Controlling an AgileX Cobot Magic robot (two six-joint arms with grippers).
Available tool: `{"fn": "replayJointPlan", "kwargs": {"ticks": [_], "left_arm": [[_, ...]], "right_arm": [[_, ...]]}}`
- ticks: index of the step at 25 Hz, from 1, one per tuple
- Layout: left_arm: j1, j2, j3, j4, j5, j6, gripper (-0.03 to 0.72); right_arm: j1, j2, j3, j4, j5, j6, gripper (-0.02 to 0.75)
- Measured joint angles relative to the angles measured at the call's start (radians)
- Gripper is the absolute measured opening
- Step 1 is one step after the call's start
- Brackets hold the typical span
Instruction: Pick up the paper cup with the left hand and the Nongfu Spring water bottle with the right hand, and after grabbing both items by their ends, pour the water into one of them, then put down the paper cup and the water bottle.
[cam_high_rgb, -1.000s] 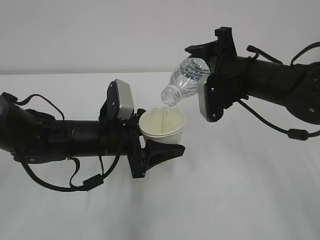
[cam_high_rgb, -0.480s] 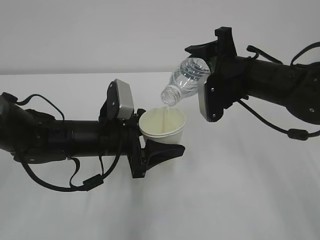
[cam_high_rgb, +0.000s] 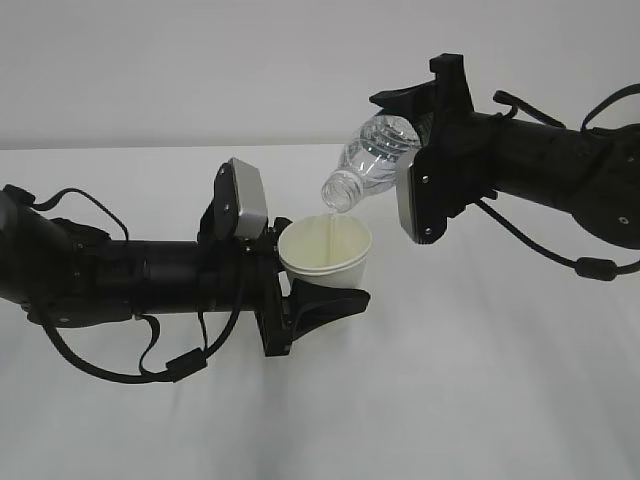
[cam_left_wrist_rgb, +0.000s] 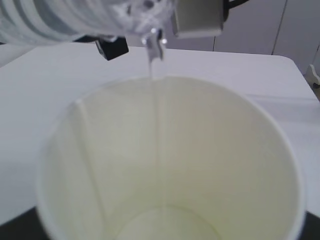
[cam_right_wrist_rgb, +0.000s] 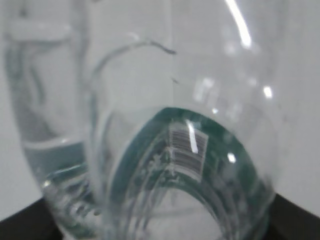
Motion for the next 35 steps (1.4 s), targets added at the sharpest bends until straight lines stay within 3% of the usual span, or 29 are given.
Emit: {"fn": "replayJointPlan", "kwargs": {"ticks": [35], "left_arm": [[0.000,0.000,0.000,0.000,0.000,0.000,0.492]], "right_arm": [[0.000,0.000,0.000,0.000,-0.005,0.000,0.490]]}}
